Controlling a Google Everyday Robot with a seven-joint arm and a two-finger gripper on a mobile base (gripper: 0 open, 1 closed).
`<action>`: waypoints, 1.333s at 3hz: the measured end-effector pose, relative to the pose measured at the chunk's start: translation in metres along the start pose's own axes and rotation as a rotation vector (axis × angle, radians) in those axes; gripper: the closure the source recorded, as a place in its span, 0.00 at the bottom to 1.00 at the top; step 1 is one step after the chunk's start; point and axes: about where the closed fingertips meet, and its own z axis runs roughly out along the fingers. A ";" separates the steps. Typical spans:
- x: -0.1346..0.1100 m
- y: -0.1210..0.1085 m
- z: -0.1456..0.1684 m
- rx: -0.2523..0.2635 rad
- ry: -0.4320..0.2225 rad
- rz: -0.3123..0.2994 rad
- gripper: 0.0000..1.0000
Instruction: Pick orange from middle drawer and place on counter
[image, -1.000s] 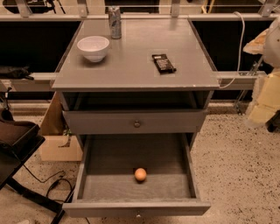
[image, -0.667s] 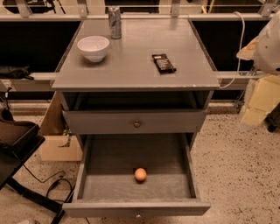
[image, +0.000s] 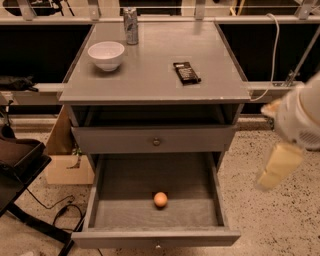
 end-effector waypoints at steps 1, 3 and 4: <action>0.028 0.022 0.090 -0.013 -0.025 0.050 0.00; 0.014 -0.016 0.173 0.082 -0.129 0.068 0.00; 0.012 -0.021 0.175 0.096 -0.139 0.069 0.00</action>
Offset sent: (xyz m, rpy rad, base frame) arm 0.0815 0.0072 -0.1800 0.1417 -0.2032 -0.0937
